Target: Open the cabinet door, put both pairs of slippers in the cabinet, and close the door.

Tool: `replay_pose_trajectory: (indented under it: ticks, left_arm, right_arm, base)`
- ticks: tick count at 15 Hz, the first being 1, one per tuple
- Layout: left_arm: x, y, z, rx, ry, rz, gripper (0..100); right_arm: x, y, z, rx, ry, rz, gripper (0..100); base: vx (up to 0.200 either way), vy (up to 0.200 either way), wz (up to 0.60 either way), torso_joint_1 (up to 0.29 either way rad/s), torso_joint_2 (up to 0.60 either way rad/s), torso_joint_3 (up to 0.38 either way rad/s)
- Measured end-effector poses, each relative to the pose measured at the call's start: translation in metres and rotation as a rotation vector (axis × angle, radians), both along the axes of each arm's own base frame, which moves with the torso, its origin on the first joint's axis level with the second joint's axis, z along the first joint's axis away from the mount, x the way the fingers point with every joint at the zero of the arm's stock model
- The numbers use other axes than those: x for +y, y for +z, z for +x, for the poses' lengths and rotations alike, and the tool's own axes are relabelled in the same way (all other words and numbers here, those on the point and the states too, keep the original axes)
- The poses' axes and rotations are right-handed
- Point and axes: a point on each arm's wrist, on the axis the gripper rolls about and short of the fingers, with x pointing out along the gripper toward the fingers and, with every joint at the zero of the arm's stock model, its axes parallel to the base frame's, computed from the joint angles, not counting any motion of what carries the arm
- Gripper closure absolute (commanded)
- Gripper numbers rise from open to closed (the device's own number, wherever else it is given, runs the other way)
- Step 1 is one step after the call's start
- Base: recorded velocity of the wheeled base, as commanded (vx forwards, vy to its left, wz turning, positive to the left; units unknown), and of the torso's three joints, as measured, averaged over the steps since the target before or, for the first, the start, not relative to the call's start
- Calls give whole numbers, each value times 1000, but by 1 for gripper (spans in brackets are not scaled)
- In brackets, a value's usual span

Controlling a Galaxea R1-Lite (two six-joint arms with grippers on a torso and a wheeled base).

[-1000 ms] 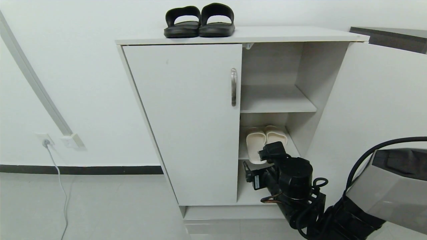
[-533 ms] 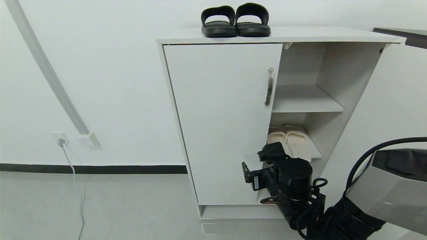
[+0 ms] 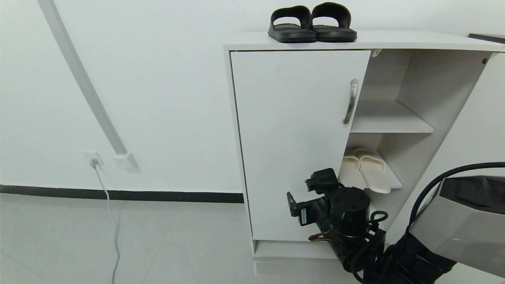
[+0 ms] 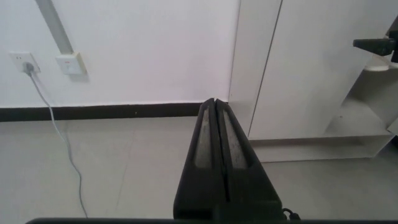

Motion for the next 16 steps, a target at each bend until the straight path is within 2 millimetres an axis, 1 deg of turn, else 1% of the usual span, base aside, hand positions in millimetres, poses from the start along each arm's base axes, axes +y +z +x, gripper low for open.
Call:
replay_pose_trajectory:
  ticks: [5, 12, 14, 16]
  left_arm:
    - [0, 0, 0, 0, -1, 0, 100]
    - [0, 0, 0, 1, 0, 0, 100]
    - [0, 0, 0, 0, 0, 0, 100]
    - [0, 0, 0, 3, 0, 0, 100]
  right_arm:
    - [-5, -4, -5, -24, 47, -39, 0]
    - [-6, -9, -5, -19, 46, -61, 0]
    - [-5, -9, -5, -20, 48, -60, 0]
    - [-5, -9, -5, -22, 48, -57, 0]
  base:
    - [0, 0, 0, 0, 0, 0]
    - [0, 0, 0, 0, 0, 0]
    - [0, 0, 0, 5, -181, -185]
    - [0, 0, 0, 15, -168, -349]
